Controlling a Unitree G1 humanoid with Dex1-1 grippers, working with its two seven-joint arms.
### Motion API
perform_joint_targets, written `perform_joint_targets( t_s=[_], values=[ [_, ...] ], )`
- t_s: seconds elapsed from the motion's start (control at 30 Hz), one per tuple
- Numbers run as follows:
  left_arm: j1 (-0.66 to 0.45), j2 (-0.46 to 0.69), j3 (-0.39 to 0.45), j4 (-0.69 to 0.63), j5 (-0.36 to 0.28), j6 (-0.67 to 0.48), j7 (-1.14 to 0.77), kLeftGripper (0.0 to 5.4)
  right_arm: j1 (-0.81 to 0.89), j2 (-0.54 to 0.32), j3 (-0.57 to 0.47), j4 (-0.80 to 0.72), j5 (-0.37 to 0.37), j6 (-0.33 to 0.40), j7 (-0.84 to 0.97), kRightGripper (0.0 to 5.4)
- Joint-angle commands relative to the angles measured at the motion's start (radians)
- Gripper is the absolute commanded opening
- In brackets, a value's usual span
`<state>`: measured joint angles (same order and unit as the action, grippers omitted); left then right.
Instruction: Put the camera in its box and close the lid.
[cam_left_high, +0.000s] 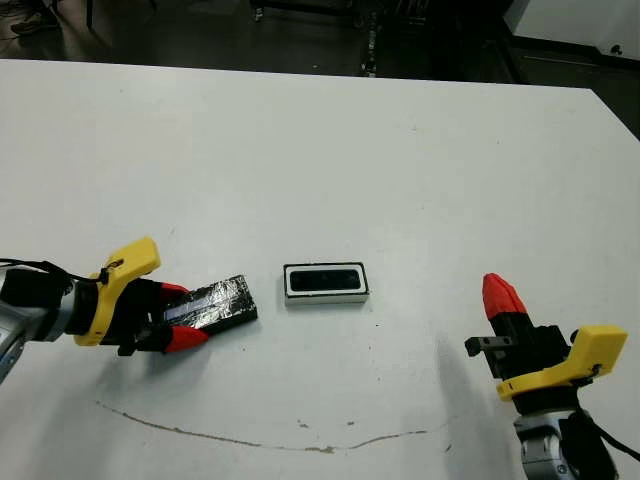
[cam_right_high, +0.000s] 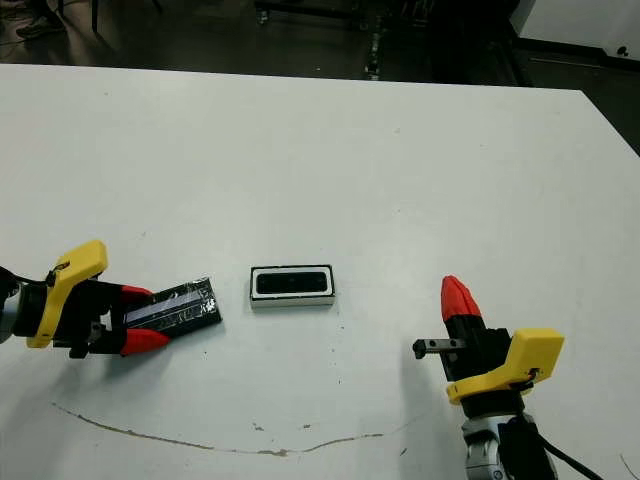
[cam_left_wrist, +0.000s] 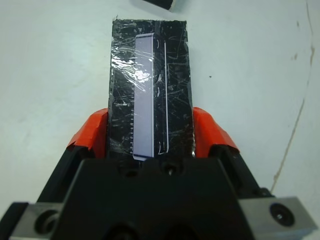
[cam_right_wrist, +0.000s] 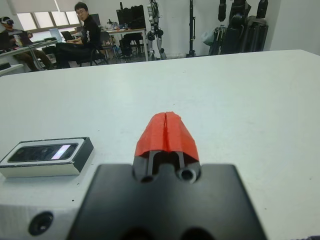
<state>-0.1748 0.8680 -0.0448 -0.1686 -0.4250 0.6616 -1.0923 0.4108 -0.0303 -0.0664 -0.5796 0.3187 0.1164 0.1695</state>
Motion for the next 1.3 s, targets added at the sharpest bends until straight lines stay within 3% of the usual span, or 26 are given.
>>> perform_joint_targets(
  t_s=[0.03, 0.17, 0.3, 0.47, 0.7, 1.3],
  values=[
    [-0.043, -0.035, 0.045, 0.041, -0.025, -0.028, 0.011, 3.17, 0.010, -0.011, -0.005, -0.004, -0.001, 0.016, -0.010, 0.00],
    [-0.103, -0.058, 0.054, 0.069, -0.033, -0.008, 0.032, 3.17, 0.011, -0.011, -0.001, -0.002, -0.005, 0.013, -0.010, 0.00],
    [-0.176, -0.089, 0.012, 0.090, -0.031, 0.051, 0.065, 3.17, 0.014, -0.009, 0.003, -0.005, -0.002, 0.016, -0.015, 0.00],
    [-0.242, -0.147, -0.068, 0.187, 0.023, -0.074, 0.012, 3.17, 0.018, -0.010, 0.005, -0.006, -0.003, 0.015, -0.017, 0.00],
    [-0.317, -0.219, -0.160, 0.287, 0.076, -0.101, -0.039, 3.17, 0.019, -0.010, 0.005, -0.006, 0.002, 0.016, -0.017, 0.00],
    [-0.327, -0.311, -0.251, 0.337, 0.126, -0.155, -0.104, 3.17, 0.021, -0.013, 0.006, -0.004, -0.002, 0.016, -0.020, 0.00]
  ],
)
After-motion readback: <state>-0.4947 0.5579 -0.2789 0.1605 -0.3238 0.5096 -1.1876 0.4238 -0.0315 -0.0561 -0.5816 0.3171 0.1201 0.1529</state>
